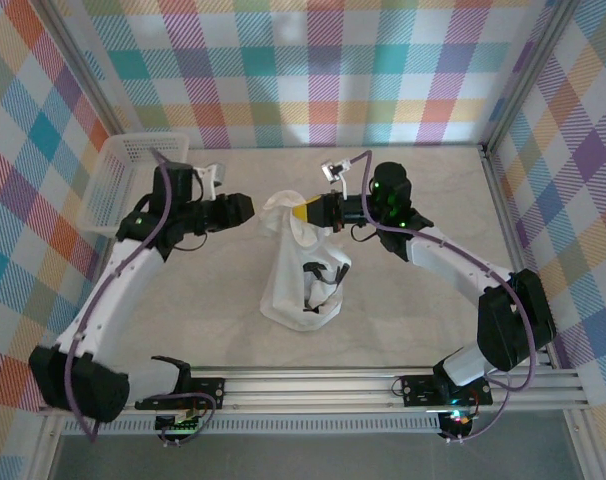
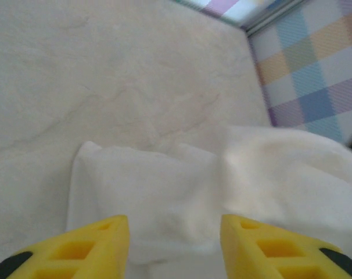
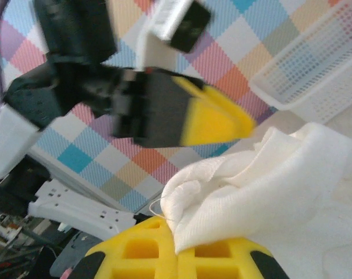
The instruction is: Fold the inside-out t-shirt
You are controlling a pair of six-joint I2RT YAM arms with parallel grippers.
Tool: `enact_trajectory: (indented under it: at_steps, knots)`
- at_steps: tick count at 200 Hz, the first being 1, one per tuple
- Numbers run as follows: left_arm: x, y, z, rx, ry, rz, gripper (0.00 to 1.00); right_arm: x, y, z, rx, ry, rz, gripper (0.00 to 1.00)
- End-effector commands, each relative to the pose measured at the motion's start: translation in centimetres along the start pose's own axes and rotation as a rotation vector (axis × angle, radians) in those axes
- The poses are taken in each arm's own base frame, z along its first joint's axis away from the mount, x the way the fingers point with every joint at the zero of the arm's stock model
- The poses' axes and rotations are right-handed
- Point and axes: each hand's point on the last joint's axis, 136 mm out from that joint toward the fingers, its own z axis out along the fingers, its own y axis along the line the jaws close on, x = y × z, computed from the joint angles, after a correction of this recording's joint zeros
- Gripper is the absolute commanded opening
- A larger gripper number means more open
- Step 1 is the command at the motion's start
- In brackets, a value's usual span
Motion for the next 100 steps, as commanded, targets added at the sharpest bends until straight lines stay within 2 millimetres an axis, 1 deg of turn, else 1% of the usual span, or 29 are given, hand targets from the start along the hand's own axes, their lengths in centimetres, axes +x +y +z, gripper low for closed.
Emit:
enact_trajectory:
  at_steps: [1, 14, 16, 21, 31, 43, 55, 63, 78, 85, 90, 96, 100]
  knots:
    - [0.3, -2.3, -2.0, 0.133, -0.075, -0.226, 0.46, 0.1, -1.7, -0.1, 0.081, -0.017, -0.033, 0.0]
    - [0.7, -3.8, -1.8, 0.217, -0.092, -0.31, 0.46, 0.5, -2.1, -0.1, 0.115, -0.007, -0.058, 0.0]
    - [1.0, -3.9, -1.8, 0.219, -0.088, -0.325, 0.46, 0.6, -2.0, -0.1, 0.115, -0.003, -0.065, 0.0]
    - [0.7, -4.7, -1.7, 0.245, -0.104, -0.336, 0.46, 0.7, -2.0, 0.0, 0.119, 0.007, -0.077, 0.0]
    - [1.1, -5.2, -1.1, 0.251, -0.1, -0.381, 0.48, 1.3, -1.5, 0.2, 0.109, 0.03, -0.106, 0.0]
    - [1.1, -5.9, -0.2, 0.266, -0.094, -0.433, 0.53, 1.9, -1.2, 0.6, 0.096, 0.054, -0.13, 0.0]
    - [0.7, -6.5, 0.7, 0.294, -0.102, -0.485, 0.63, 2.4, -0.7, 0.8, 0.08, 0.073, -0.141, 0.0]
    - [0.4, -6.8, 1.3, 0.317, -0.113, -0.52, 0.67, 2.7, -0.5, 1.0, 0.068, 0.085, -0.143, 0.0]
    - [-0.2, -7.1, 2.4, 0.358, -0.125, -0.575, 0.7, 3.0, 0.0, 1.3, 0.054, 0.095, -0.158, 0.0]
    - [-0.2, -6.9, 3.0, 0.354, -0.126, -0.593, 0.68, 3.1, 0.2, 1.4, 0.052, 0.097, -0.163, 0.0]
    - [-0.1, -6.8, 3.3, 0.347, -0.125, -0.601, 0.63, 3.2, 0.2, 1.5, 0.05, 0.098, -0.167, 0.0]
    - [-0.1, -6.5, 3.6, 0.338, -0.126, -0.607, 0.53, 3.2, 0.3, 1.6, 0.049, 0.099, -0.17, 0.0]
    - [0.0, -6.4, 3.7, 0.335, -0.127, -0.607, 0.43, 3.2, 0.3, 1.6, 0.049, 0.099, -0.17, 0.0]
